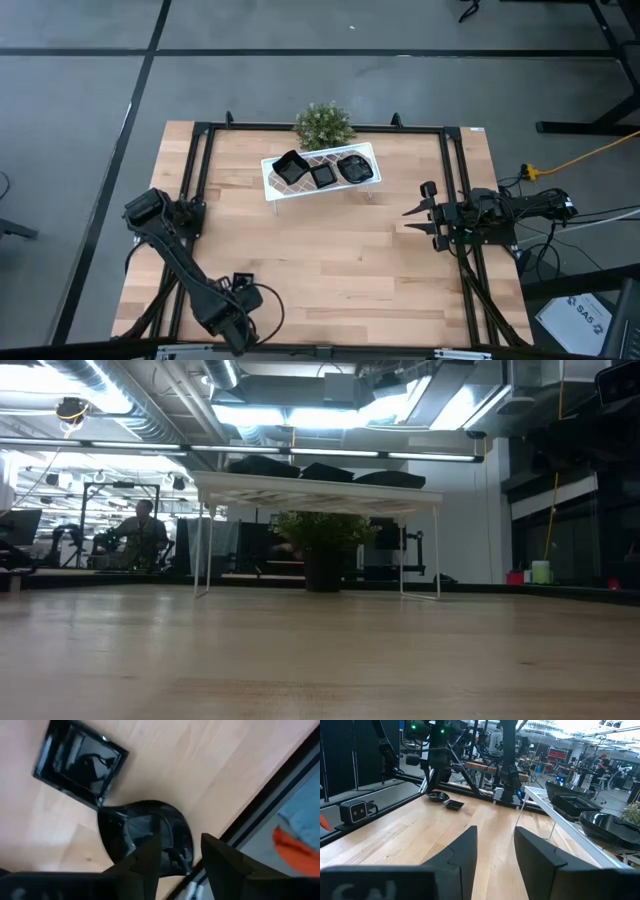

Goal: Pick & Place Mini shaped plates
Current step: Stack the leaf-shaped plate on top of the leaf-shaped plate on the shelf

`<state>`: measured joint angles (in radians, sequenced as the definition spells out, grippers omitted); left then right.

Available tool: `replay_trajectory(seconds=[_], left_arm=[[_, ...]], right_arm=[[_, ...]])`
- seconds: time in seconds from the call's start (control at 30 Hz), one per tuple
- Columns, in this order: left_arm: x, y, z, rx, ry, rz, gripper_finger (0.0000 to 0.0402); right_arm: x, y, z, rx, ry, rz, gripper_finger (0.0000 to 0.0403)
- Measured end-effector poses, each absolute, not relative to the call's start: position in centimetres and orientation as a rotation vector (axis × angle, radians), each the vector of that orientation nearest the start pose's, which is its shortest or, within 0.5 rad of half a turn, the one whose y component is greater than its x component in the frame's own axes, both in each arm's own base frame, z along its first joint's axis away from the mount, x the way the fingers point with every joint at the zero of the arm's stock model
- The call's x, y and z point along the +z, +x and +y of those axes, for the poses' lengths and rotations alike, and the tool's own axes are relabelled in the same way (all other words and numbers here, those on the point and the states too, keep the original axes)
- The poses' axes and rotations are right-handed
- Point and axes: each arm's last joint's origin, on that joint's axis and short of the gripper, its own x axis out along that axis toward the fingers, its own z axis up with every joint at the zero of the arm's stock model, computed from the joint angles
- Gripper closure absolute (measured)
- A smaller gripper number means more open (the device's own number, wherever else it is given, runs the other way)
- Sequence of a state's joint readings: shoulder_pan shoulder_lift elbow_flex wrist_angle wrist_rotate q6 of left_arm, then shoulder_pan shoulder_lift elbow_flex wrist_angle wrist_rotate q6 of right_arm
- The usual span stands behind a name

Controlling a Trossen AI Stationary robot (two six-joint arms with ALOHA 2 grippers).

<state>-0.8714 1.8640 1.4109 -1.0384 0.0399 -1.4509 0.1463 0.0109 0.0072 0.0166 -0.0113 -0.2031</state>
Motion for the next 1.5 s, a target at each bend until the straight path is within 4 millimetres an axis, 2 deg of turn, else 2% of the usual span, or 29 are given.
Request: replay_trajectory(seconds=[0.27,0.53,0.9,1.17,1.5], left_arm=[[20.5,23.1,-27.6,0.451,-0.719,1.477,0.0239],[17.9,22.9,-28.7,0.486,-0.703,1.615,0.0217],[15.6,22.7,-29.4,0.538,-0.659,1.637,0.0221],[15.5,22.5,-29.1,0.615,-0.645,1.622,0.0261],[15.5,22.3,-28.9,0.629,-0.626,1.630,0.0365]], right_arm=[[16.7,9.7,1.5,0.156,-0.202,-0.029,0.0273],[16.7,9.7,1.5,0.155,-0.202,-0.029,0.0273],[16.7,9.7,1.5,0.156,-0.202,-0.029,0.0273],[16.7,9.7,1.5,0.155,-0.202,-0.029,0.0273],[16.7,9.7,1.5,0.155,-0.202,-0.029,0.0273]])
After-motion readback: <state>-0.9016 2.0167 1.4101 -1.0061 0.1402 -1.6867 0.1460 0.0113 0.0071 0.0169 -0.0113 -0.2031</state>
